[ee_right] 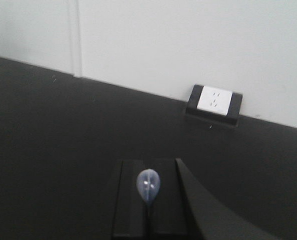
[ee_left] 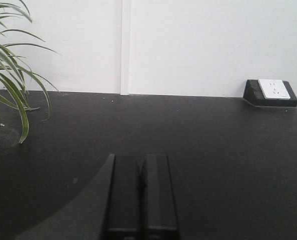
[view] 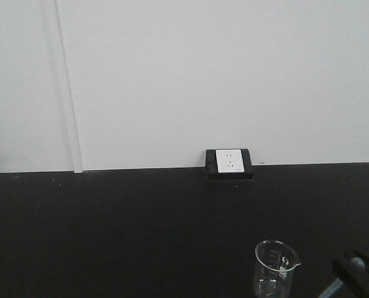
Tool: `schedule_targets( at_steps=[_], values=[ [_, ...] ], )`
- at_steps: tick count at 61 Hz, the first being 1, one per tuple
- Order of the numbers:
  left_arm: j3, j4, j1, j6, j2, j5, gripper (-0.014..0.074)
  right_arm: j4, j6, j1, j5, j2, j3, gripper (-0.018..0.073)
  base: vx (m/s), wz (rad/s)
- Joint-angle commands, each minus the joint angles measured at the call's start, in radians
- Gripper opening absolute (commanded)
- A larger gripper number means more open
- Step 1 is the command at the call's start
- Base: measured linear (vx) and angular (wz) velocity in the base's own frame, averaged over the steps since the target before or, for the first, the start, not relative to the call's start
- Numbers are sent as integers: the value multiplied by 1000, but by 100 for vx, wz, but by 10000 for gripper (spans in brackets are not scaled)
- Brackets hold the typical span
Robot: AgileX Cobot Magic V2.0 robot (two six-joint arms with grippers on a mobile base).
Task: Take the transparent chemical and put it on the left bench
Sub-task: 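Lift the dropper pipette out of the beaker with the right gripper, then drive the base to the bench with the sink and white bins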
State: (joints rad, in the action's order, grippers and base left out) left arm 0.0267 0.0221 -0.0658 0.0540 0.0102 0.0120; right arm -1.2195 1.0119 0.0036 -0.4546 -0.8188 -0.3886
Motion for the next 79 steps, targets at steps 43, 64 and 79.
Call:
schedule_targets(
  at_steps=[43,64,79],
  values=[
    [16,1,-2,-8,19,-78,-3,-51,89,-5,16,313,78,-4,0,0],
    [16,1,-2,-8,19,-78,-3,-51,89,-5,17,313,78,-4,-3,3],
    [16,1,-2,-8,19,-78,-3,-51,89,-5,17,313,78,-4,-17,0]
  ],
)
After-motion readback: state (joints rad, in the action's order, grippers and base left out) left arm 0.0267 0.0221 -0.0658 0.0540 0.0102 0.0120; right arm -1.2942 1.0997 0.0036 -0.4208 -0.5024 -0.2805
